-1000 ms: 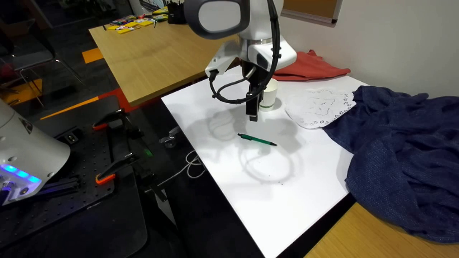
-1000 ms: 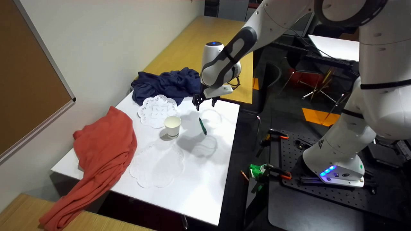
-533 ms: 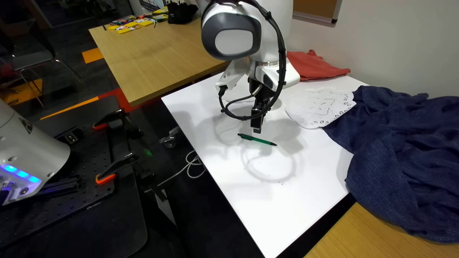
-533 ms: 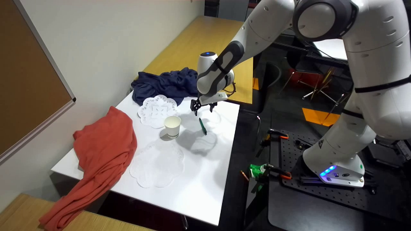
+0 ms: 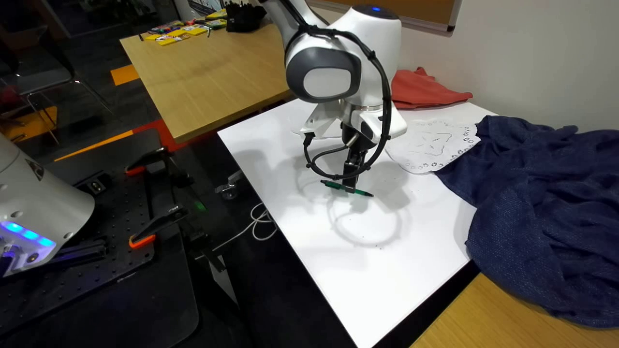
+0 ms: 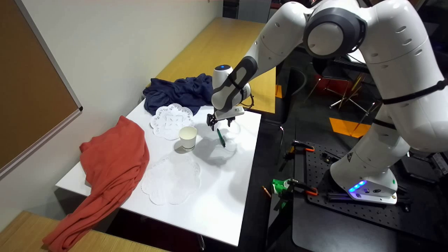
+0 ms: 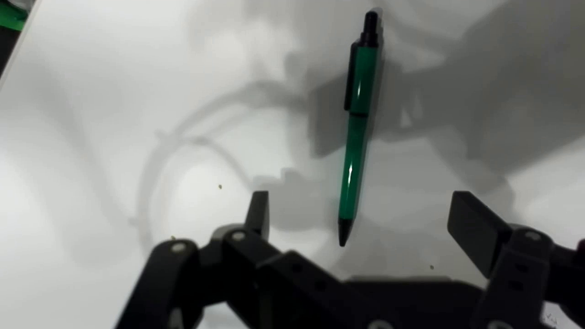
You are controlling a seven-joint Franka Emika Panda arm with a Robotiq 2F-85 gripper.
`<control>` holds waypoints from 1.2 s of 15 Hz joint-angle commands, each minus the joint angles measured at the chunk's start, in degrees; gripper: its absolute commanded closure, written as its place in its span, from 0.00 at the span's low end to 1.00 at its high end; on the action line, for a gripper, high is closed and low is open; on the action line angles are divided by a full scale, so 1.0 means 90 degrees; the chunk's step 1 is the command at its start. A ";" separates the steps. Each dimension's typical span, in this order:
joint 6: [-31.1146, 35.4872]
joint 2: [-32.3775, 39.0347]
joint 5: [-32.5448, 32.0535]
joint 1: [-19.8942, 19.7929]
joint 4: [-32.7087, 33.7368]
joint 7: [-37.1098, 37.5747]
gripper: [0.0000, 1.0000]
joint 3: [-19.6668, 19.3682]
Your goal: Put the pen inside the white coffee cup
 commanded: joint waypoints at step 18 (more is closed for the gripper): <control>-0.0550 0.0821 0.0294 -0.0256 0.0990 0.0103 0.41 0.0144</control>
